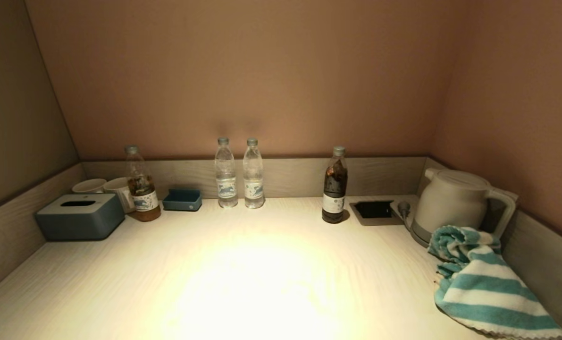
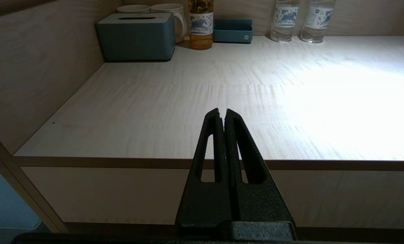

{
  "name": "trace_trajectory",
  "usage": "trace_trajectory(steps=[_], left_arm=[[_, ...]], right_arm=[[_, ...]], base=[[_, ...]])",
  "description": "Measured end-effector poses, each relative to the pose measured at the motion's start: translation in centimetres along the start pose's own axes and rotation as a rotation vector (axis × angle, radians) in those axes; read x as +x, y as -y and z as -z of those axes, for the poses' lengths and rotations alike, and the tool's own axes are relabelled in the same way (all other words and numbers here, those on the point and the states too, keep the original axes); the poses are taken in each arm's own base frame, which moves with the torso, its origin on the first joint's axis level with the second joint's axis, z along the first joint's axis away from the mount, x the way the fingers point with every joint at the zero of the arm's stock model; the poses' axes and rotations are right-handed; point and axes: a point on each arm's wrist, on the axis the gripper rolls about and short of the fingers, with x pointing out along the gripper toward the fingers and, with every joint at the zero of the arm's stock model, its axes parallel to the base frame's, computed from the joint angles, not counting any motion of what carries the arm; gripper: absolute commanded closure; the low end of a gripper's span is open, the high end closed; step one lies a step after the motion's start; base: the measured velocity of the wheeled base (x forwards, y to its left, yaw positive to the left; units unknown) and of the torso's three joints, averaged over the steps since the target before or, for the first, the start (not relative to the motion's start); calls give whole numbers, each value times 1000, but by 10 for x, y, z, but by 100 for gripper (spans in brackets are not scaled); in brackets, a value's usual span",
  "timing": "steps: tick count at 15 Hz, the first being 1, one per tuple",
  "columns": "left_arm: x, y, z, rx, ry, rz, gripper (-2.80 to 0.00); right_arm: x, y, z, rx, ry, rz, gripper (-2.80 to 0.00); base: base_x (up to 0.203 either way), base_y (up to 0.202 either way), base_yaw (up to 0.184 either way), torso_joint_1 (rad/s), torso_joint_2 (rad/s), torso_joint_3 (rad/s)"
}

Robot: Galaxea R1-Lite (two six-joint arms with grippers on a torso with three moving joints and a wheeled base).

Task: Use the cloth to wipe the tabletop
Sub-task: Pick up the tablecloth

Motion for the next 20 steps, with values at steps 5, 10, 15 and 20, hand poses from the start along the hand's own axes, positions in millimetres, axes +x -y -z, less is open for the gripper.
trace_trajectory(steps=[5,10,15,20], left_arm=[[0,0,0,-1,1,0,0],[0,0,0,-3,4,0,0],[0,0,-1,-24,6,4,0],[0,0,-1,-25,6,5,0]], right_arm=[[0,0,0,-1,0,1,0],[0,0,0,-22,-1,5,0],[-1,0,-4,-54,9,5,0],[-5,0,-15,-64,39,10,0]], base=[[0,0,0,0,0,0],[0,0,0,0,0,0],[0,0,0,0,0,0],[0,0,0,0,0,0]])
